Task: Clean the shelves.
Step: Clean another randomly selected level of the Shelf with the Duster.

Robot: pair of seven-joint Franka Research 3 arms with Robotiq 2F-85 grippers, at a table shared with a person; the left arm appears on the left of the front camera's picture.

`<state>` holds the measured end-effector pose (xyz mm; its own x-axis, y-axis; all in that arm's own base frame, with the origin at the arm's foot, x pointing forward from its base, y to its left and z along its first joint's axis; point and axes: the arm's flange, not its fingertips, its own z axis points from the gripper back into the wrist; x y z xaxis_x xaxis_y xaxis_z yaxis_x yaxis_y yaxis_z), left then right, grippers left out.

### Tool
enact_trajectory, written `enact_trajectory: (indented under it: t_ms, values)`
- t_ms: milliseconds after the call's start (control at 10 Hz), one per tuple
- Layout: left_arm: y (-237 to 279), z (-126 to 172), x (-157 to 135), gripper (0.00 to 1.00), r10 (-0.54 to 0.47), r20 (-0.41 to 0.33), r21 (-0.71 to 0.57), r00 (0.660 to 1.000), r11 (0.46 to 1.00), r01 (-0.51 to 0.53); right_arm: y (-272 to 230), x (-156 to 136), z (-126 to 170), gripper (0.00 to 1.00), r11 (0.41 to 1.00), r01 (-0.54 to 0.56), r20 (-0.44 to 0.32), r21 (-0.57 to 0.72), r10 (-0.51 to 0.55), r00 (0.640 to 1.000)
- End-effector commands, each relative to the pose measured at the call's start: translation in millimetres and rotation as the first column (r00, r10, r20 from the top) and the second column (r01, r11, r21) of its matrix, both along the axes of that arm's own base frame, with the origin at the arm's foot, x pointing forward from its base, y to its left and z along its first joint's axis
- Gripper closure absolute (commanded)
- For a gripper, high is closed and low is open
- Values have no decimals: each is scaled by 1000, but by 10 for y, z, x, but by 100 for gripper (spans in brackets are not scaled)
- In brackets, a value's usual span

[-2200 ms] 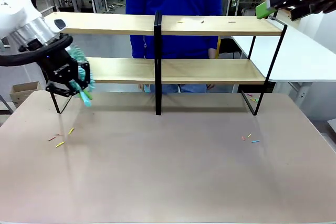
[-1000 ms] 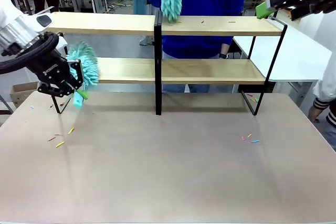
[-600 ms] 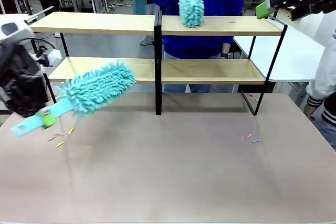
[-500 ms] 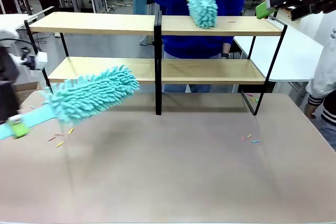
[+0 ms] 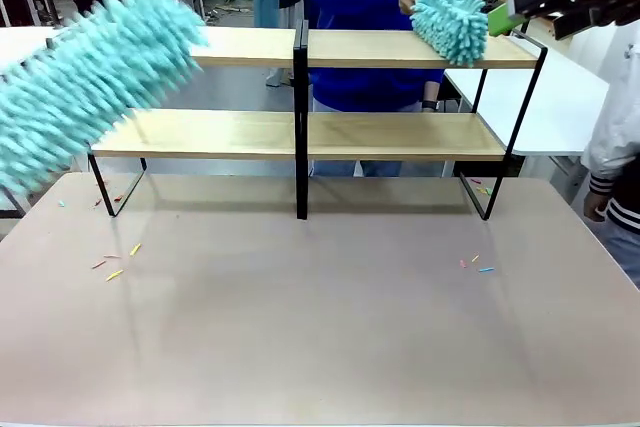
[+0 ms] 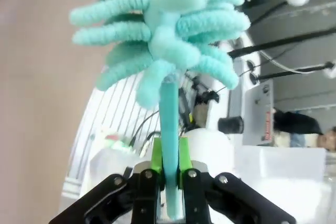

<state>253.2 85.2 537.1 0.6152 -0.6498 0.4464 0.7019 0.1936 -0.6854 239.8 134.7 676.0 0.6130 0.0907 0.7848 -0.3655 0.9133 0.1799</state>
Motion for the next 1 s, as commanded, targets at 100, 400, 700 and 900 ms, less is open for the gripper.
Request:
enact_trajectory:
  t_ms: [100,400,700,900]
  values:
    - [427,514,-18,87,156,-84,-140,984,976,-167,-9,8,7,0,1000,-5,0,6,5,1000]
    - [768,1111,-9,87,412,-74,57,908,911,-409,-9,8,7,0,1000,-5,0,6,5,1000]
    - [852,1145,-54,87,429,-39,55,903,903,-426,-9,8,7,0,1000,-5,0,6,5,1000]
    - [852,1145,-54,87,429,-39,55,903,903,-426,-9,8,7,0,1000,-5,0,6,5,1000]
